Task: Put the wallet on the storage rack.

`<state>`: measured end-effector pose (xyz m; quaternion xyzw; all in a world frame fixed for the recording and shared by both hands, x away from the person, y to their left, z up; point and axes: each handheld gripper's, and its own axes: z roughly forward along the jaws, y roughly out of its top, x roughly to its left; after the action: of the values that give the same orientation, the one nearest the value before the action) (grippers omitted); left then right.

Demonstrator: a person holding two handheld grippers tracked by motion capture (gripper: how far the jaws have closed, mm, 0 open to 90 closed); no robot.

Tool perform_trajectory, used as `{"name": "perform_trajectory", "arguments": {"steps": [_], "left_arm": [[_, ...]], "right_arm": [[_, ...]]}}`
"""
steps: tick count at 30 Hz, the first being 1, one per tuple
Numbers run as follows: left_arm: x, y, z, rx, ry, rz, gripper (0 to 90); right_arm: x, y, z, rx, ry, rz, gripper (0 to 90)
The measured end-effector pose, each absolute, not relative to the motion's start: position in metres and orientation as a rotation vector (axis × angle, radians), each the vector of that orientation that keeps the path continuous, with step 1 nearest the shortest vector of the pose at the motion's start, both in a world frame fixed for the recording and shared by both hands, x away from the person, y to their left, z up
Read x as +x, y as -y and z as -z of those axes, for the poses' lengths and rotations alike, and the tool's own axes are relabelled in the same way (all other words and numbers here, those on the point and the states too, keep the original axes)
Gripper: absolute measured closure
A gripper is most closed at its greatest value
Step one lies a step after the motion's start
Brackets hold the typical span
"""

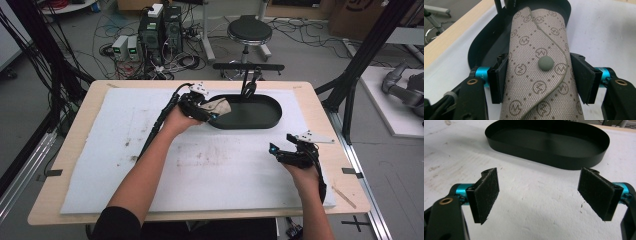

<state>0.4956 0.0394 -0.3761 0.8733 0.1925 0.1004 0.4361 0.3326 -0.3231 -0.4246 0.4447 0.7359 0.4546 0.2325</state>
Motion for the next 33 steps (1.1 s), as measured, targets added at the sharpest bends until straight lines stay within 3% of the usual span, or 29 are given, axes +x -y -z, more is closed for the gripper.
{"name": "perform_trajectory", "arguments": {"steps": [16, 33], "left_arm": [[0.533, 0.024, 0.393, 2.195, -0.419, -0.248, 36.0], [0.552, 0.041, 0.430, 2.332, -0.508, -0.280, 35.7]], "right_arm": [[0.323, 0.336, 0.425, 1.239, -1.994, -1.250, 17.8], [0.327, 0.334, 0.426, 1.234, -2.002, -1.250, 17.8]]}}
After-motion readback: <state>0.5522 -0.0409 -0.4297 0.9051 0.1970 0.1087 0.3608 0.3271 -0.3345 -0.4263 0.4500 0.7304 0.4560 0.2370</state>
